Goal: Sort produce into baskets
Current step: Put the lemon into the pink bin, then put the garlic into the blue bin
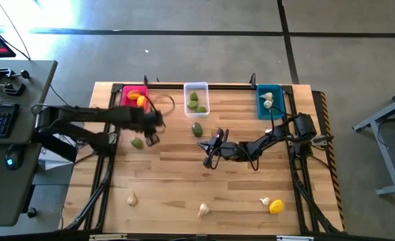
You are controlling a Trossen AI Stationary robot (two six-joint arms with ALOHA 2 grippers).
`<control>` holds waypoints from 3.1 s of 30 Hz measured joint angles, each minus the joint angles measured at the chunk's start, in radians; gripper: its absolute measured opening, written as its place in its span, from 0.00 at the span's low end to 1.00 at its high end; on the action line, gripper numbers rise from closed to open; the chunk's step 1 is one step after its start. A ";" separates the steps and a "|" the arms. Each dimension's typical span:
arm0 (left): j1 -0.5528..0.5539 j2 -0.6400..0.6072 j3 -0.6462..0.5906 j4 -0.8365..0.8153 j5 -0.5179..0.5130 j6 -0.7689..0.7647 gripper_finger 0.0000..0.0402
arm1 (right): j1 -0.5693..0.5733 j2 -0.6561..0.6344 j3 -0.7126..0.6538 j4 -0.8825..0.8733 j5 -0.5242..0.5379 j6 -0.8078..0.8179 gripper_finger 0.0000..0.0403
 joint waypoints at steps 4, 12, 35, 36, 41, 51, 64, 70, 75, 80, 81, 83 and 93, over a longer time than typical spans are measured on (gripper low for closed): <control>0.167 -0.069 0.000 0.017 -0.072 -0.001 0.30 | 0.000 0.000 0.000 -0.001 0.000 0.000 0.00; 0.480 -0.092 0.000 0.097 -0.131 0.098 0.30 | 0.000 0.000 0.000 -0.002 0.000 0.000 0.00; 0.686 0.162 0.001 0.173 -0.167 0.192 0.32 | 0.000 0.000 0.000 -0.024 0.000 0.004 0.00; 0.686 0.176 0.001 0.166 -0.167 0.193 0.32 | 0.000 0.000 0.000 -0.024 0.000 0.004 0.00; 0.679 0.218 0.000 0.157 -0.165 0.215 0.38 | 0.000 0.000 0.000 -0.024 0.000 0.004 0.00; 0.649 0.192 0.000 0.116 -0.180 0.244 0.56 | 0.000 0.000 0.000 -0.032 0.000 0.022 0.00; 0.568 -0.021 -0.043 0.186 -0.055 0.216 0.50 | 0.007 0.000 0.000 -0.032 0.000 0.019 0.00; 0.442 -0.213 -0.189 0.403 0.095 0.203 0.32 | 0.031 0.000 0.000 -0.040 0.040 -0.013 0.00; 0.290 -0.360 -0.304 0.618 0.196 0.127 0.18 | 0.056 0.000 0.000 -0.030 0.103 -0.077 0.00; 0.120 -0.446 -0.413 0.890 0.271 0.143 0.08 | 0.081 -0.012 0.000 -0.041 0.134 -0.080 0.00; 0.085 -0.456 -0.433 0.938 0.273 0.158 0.07 | 0.089 -0.020 0.000 -0.044 0.134 -0.080 0.00; 0.015 -0.468 -0.467 1.021 0.273 0.186 0.04 | 0.110 -0.040 0.000 -0.065 0.130 -0.092 0.00; -0.268 -0.467 -0.582 1.301 0.273 0.292 0.00 | 0.249 -0.224 0.000 -0.357 0.141 -0.042 0.00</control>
